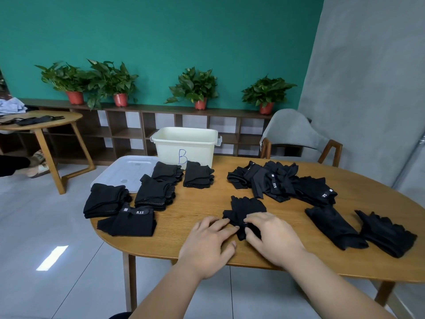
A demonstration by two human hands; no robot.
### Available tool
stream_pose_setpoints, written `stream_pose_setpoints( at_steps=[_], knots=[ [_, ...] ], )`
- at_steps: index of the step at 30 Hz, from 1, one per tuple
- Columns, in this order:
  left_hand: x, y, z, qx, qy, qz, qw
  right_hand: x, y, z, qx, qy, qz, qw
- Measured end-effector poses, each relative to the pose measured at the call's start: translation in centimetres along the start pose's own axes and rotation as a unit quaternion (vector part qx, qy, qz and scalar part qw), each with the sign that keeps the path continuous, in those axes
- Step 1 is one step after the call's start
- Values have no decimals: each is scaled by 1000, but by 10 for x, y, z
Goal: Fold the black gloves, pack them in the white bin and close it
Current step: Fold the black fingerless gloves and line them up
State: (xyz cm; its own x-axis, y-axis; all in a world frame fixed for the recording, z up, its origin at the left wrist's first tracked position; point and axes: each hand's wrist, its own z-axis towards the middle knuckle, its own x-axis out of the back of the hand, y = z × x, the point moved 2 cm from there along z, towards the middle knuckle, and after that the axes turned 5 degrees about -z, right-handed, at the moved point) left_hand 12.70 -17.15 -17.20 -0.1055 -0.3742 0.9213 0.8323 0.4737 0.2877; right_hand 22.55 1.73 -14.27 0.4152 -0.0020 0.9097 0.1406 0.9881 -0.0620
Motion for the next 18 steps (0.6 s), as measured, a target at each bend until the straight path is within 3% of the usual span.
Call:
stream_pose_setpoints(
  at_steps=[4,6,8,9,14,18],
  knots=[
    [0,1,0,0,2,-1,1000,6,6,22,-74,47,84,993],
    [0,1,0,0,1,-4,1000,-5,9,31,-72,-65,76,992],
    [0,0,0,-1,2,-6,1000,-16,9,39,-56,-223,45,972],
    [-1,0,0,-1,4,-6,1000,-16,9,44,-54,-260,37,963],
    [0,-1,1,-8,21,-2,1000,-3,6,68,-64,-180,0,982],
    [0,-1,-2,2,42,-26,999,-32,-1,53,-40,-256,-13,966]
  ],
)
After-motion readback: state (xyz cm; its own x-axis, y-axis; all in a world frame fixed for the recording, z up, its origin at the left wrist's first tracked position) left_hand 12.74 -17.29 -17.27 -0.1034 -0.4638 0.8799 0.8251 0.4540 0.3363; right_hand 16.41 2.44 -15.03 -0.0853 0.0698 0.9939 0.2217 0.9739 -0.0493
